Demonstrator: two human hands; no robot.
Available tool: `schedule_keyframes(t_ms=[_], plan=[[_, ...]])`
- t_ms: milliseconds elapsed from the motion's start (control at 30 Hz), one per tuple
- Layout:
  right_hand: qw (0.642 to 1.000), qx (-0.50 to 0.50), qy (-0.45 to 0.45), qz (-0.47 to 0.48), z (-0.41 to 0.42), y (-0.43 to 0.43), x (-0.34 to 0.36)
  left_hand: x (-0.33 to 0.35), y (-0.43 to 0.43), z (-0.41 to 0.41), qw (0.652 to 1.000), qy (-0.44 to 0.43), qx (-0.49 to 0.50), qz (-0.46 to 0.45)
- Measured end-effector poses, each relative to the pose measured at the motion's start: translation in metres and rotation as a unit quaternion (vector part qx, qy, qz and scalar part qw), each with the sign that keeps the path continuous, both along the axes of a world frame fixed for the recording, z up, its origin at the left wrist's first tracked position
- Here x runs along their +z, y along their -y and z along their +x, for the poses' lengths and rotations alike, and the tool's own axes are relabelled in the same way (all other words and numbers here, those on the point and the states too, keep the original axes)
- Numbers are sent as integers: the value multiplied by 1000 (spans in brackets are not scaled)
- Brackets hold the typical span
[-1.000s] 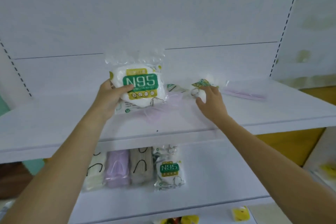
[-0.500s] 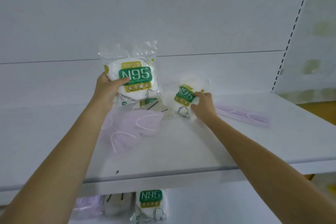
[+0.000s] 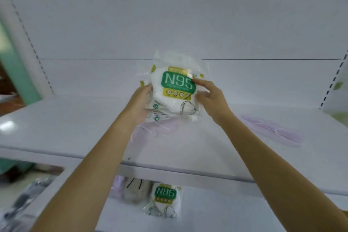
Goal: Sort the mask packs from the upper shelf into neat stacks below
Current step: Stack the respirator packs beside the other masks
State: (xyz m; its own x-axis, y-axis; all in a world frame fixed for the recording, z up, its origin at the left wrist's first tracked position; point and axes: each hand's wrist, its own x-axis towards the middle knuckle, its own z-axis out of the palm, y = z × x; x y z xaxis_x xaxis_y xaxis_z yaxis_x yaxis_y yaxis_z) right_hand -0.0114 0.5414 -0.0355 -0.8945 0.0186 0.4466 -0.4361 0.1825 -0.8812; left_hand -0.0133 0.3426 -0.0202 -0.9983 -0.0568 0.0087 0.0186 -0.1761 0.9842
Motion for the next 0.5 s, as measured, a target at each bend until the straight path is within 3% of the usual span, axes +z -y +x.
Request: schedule_keyframes(t_ms=[100, 233, 300, 400, 500], plan=[[999, 23, -10, 48, -2, 28, -2, -3, 16, 19, 998, -8, -18, 66], [990, 104, -28, 87, -9, 55, 4, -10, 49, 32, 997, -52, 46, -41], [997, 38, -15, 63, -27, 56, 3, -12, 69, 33, 990, -71, 118, -16], [969, -141, 131, 154, -56, 33, -21, -16, 99, 38, 981, -87, 174, 17], [922, -123, 299, 212, -64, 22, -51, -26, 112, 37, 982, -84, 171, 8]])
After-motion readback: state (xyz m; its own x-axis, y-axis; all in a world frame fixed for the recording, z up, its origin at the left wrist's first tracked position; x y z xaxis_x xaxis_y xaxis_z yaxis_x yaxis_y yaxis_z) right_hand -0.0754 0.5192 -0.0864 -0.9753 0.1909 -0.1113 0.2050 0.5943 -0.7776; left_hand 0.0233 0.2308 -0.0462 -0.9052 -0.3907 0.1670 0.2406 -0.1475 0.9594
